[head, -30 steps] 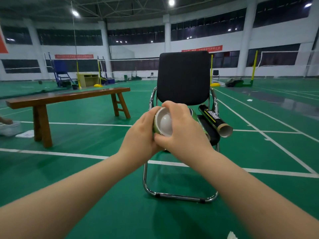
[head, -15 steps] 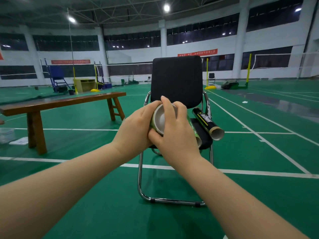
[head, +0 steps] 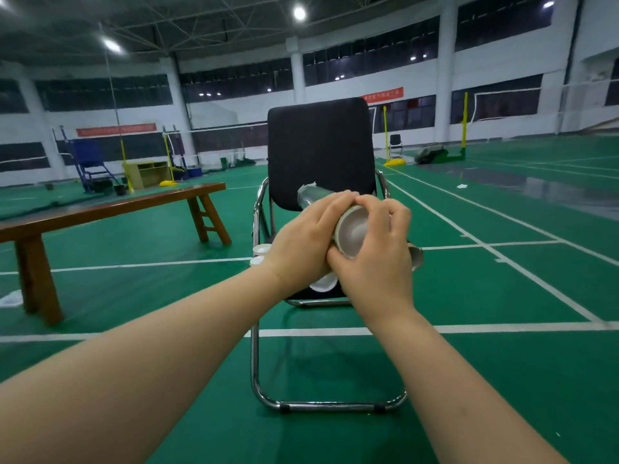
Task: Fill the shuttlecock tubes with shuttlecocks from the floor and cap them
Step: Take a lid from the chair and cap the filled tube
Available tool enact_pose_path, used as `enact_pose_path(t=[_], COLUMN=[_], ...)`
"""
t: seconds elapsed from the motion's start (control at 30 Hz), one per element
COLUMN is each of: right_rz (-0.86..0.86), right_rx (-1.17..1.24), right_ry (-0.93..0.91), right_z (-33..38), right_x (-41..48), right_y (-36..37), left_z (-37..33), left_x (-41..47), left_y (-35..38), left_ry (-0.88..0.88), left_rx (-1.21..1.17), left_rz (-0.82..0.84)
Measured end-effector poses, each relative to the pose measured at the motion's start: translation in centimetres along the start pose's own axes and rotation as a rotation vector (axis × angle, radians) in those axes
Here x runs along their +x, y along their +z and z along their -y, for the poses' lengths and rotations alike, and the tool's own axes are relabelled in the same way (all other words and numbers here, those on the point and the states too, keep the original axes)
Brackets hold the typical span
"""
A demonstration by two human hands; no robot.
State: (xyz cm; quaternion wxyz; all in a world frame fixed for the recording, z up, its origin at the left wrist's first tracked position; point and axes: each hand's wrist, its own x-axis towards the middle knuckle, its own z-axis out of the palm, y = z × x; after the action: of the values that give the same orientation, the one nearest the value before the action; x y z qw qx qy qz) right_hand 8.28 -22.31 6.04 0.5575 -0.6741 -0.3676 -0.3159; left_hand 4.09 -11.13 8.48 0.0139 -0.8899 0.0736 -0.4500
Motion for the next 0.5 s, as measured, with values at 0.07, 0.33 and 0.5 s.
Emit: enact_pose_path(t=[0.07,0.33,0.5], right_rz=[-0.005,-0.039,0.017], right_rx=[0.003,-0.066,-0.192], right_ry=[0.014,-0.025,-0.105], right_z=[-2.4,-14.1,-19.9], right_x=[-0.4,-0.9,0.4], right_y=[0.8,3.2,5.1], left_z=[0.8,5.6,8.1], left_x=[-0.1,-0.5,-1.0], left_y=[2.3,11.1,16.0], left_ry=[0.024,-0.062,-0.073], left_rx=[0.004,0.075,0.251], left_rz=[0.013,0.378,0.666])
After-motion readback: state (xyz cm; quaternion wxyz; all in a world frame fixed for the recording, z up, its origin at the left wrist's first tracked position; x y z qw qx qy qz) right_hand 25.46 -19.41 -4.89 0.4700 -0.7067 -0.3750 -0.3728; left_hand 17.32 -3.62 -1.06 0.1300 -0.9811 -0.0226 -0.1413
